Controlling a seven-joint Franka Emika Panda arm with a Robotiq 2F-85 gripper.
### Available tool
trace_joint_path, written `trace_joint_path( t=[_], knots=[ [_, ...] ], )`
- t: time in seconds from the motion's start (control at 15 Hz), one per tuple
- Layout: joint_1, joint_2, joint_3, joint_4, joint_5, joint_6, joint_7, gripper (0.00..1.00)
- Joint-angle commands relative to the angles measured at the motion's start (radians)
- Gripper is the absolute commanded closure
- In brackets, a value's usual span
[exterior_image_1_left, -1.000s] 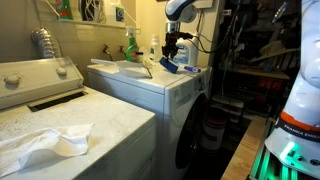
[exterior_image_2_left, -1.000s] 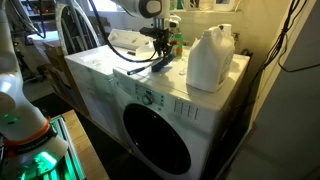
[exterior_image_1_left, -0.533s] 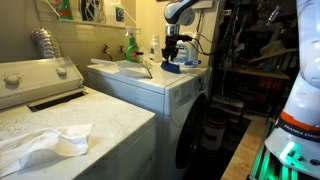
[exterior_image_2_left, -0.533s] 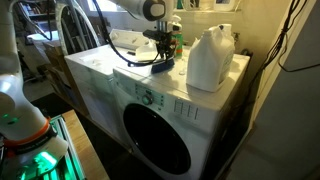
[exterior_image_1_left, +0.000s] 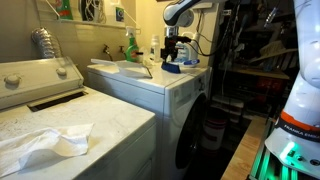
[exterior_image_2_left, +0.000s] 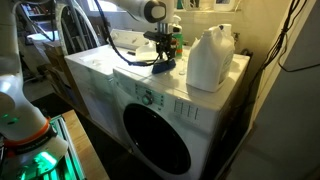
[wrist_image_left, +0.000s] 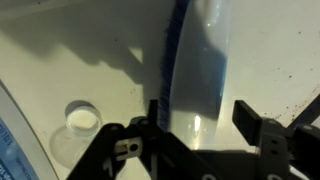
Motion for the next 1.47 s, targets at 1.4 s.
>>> trace_joint_path(
  t=[1.4],
  knots=[
    [-0.003, -0.167, -0.013, -0.232, -0.06, 0.072, 0.003, 0.39]
  ],
)
